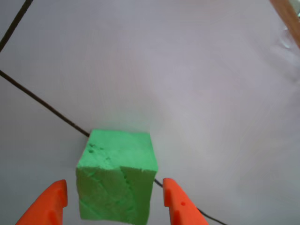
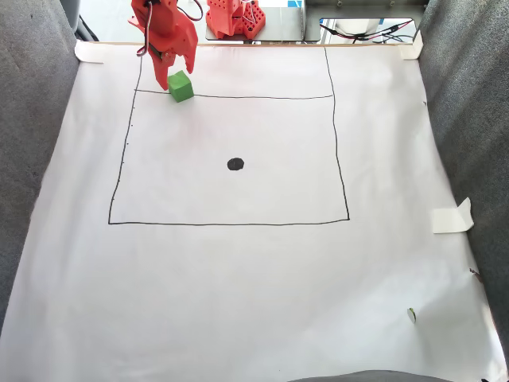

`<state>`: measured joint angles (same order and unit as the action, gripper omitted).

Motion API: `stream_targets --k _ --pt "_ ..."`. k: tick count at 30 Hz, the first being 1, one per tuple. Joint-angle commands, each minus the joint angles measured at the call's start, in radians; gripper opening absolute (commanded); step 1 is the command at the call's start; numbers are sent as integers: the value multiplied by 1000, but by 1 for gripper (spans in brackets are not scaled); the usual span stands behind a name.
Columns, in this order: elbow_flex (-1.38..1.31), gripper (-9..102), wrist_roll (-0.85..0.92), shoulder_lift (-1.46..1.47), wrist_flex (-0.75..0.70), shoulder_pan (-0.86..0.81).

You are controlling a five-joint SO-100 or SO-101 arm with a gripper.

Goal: Grasp the colored block, Place it on the black dot, and then return the arm to the default position.

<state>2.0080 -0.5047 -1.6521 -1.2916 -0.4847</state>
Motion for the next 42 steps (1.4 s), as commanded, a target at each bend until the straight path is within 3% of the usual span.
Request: stream_targets --k 1,11,22,31,42 --pt "6 28 14 -6 32 -3" --pt "48 26 29 -5 71 -9" --pt "44 0 32 -20 89 -11" --pt "66 0 135 -147 155 2" --pt "52 0 370 -250 301 176"
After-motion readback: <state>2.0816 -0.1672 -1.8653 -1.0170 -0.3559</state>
